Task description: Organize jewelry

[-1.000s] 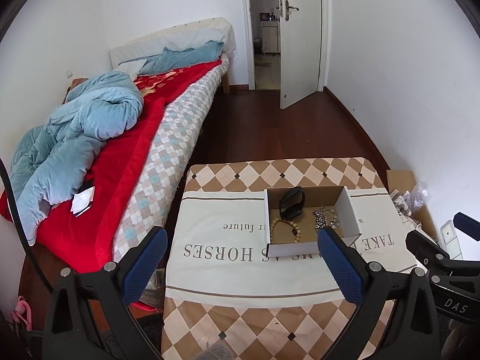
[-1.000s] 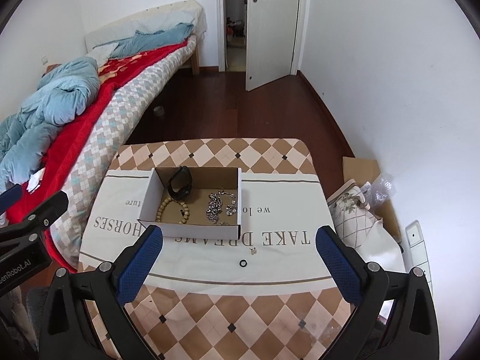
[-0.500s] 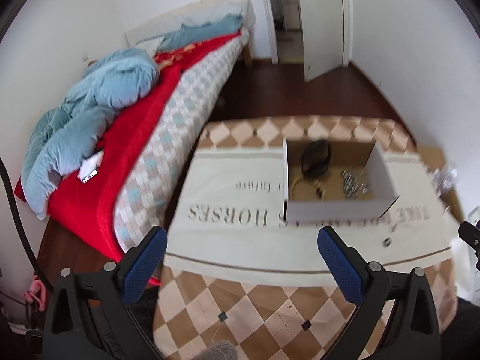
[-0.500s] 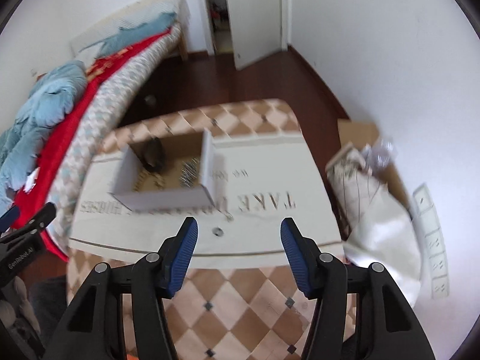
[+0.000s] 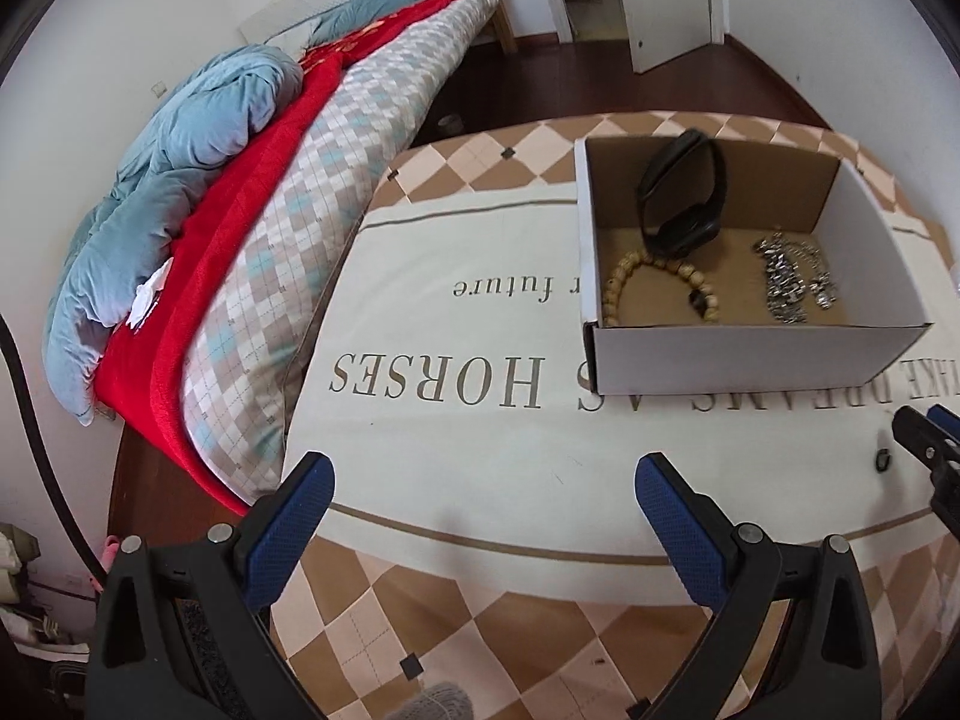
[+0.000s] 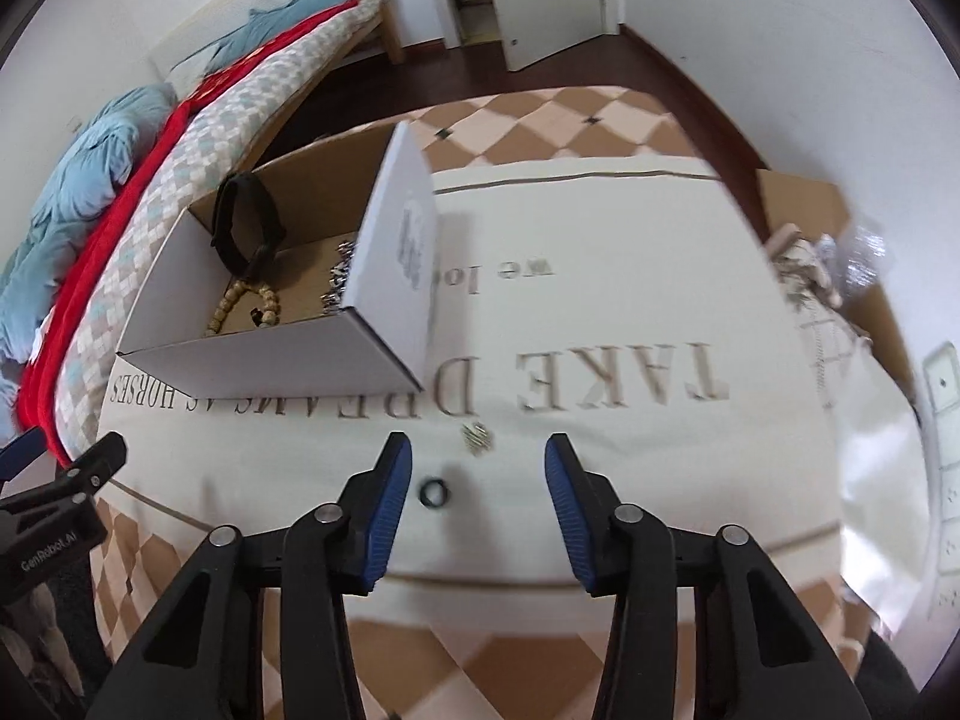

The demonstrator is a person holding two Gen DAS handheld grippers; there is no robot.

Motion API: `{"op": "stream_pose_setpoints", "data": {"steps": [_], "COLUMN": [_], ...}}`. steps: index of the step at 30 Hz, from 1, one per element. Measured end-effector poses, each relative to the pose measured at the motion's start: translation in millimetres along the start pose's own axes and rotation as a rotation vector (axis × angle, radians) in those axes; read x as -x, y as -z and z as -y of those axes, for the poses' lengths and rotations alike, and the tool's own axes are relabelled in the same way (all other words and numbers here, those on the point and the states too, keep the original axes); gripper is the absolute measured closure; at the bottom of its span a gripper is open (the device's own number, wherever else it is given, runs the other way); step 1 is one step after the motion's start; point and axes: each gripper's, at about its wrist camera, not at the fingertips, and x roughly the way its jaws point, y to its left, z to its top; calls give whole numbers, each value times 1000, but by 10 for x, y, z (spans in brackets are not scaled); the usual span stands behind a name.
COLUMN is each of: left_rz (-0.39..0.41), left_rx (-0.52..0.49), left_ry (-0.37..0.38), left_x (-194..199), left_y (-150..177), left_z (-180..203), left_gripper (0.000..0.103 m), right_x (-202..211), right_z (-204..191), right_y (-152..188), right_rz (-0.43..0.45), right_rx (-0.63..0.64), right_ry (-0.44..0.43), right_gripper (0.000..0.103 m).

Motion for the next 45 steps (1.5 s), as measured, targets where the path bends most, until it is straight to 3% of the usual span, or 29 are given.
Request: {"op": "stream_pose_setpoints", "data": {"steps": [3,5,12,19,25,29,33,36,37,38,45], "left_rz": [-13,-17,-10,-86,-145,-152,-134,-105,-102,-103,-85], "left_rx": [-1,-3,-44,-132,-222,-236,-252,-260,-263,-266,-259], "left_ry": [-2,-2,77,351,411,412,414,420,420,422,422], "left_x": [-76,-92,39,170,120,84,88,124,133,127,154], "left_y": [-20,-26,-35,-15,75,92,91,61,45,34,24], "left_z": [3,9,316,1122,1627,1736,1809,1825,1828,1824,1759], "left_gripper": [1,1,1,2,27,29,38,71,89,93,93], "right_x": [-154,-175,32,320,427,478,480,476,476,480,570], "right_z": [-105,-146,165,699,923,1005,1067,1066,1064,1062,996], "right_y": [-13,-25,13,89,150,172,186,206,210,214,212], "right_rz": [-5,-2,34,62,77,88,90,92,92,93,110], "right_rx": [56,79,-24,-165,-208,-223,-233,-236,-239,-239,-224], "right_ry": [48,87,69,90,113,121,127,131,131,131,131], "right_gripper": [72,93,94,94,94,94,94,94,94,94,94]}}
